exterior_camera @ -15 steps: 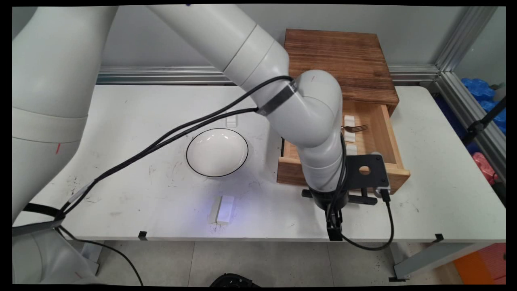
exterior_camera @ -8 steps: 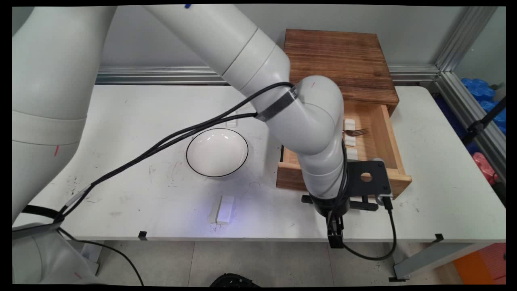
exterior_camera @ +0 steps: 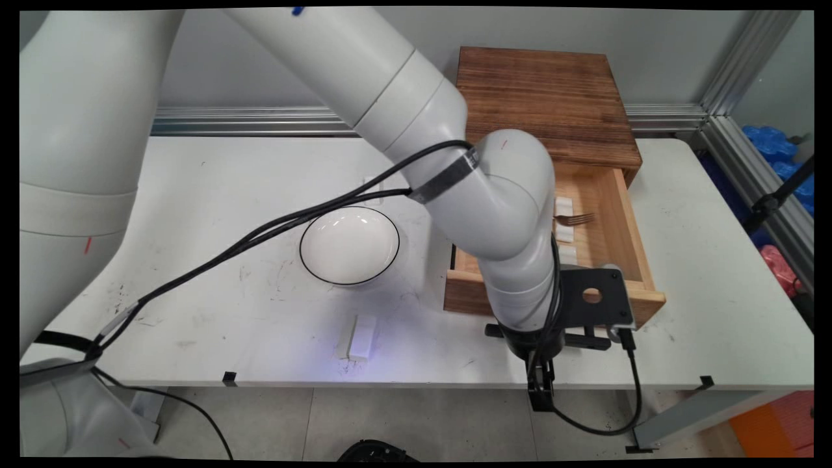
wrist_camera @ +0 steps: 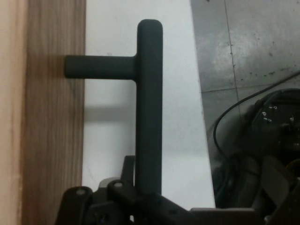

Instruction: Open the drawer

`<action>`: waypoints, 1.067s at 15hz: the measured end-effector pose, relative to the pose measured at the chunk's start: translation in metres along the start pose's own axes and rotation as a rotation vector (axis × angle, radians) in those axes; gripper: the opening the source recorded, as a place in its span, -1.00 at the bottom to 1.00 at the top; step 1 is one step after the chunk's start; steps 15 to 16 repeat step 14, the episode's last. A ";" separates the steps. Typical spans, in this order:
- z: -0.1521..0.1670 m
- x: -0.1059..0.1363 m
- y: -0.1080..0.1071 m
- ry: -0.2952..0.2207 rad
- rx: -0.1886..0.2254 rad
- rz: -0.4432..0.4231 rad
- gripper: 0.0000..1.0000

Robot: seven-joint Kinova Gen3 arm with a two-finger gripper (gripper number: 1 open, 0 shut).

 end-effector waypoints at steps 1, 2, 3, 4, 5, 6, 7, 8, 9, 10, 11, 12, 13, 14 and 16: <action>0.000 0.000 0.002 0.000 -0.001 0.001 1.00; -0.001 0.000 0.003 0.000 -0.003 0.002 1.00; -0.001 0.000 0.004 0.000 -0.004 0.003 1.00; -0.001 0.000 0.005 -0.001 -0.005 0.003 1.00; -0.001 0.000 0.006 -0.001 -0.005 0.004 1.00; -0.002 0.000 0.007 -0.003 -0.006 0.004 1.00; -0.002 -0.001 0.008 -0.004 -0.006 0.005 1.00; -0.003 -0.001 0.009 -0.005 -0.006 0.007 1.00; -0.003 -0.001 0.010 -0.006 -0.007 0.008 1.00; -0.003 -0.002 0.011 -0.007 -0.007 0.009 1.00; -0.003 -0.002 0.012 -0.008 -0.008 0.011 1.00; -0.004 -0.002 0.013 -0.008 -0.009 0.012 1.00; -0.004 -0.002 0.014 -0.009 -0.010 0.014 1.00; -0.004 -0.002 0.015 -0.009 -0.011 0.015 1.00; -0.004 -0.002 0.015 -0.009 -0.011 0.015 1.00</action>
